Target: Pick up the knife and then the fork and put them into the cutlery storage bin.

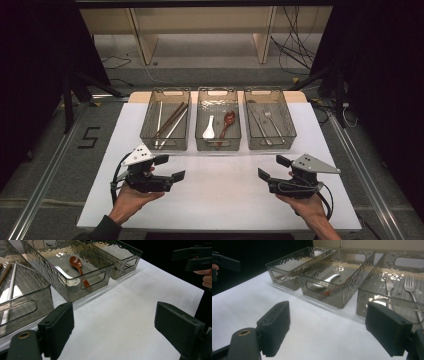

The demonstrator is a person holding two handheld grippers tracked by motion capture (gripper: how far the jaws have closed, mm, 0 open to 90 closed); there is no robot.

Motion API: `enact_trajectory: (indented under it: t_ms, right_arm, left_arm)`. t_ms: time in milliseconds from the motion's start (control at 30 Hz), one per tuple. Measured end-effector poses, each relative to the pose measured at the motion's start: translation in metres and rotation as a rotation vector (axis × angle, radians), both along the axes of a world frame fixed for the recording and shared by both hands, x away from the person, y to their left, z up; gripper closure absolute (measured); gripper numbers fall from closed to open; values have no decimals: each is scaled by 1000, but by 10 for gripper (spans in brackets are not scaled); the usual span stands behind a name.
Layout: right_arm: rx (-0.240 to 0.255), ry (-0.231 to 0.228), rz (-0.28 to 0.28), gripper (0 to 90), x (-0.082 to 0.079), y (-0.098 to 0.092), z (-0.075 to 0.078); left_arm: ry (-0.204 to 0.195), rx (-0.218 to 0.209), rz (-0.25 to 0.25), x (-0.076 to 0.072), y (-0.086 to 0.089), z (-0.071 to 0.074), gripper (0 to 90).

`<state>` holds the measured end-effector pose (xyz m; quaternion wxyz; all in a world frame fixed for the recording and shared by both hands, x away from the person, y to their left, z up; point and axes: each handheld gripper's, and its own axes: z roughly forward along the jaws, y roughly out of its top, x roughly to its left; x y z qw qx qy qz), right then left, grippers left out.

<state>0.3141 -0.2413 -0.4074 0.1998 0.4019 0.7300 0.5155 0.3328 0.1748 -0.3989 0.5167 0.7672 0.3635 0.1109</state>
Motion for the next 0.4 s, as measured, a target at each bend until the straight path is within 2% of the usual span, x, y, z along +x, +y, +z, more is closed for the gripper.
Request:
enact_trajectory:
  t_ms: [400]
  right_arm:
    - [-5,-4,-10,211,-1,-2,1]
  left_arm:
    - [-4,1,5,0,0,-1,156]
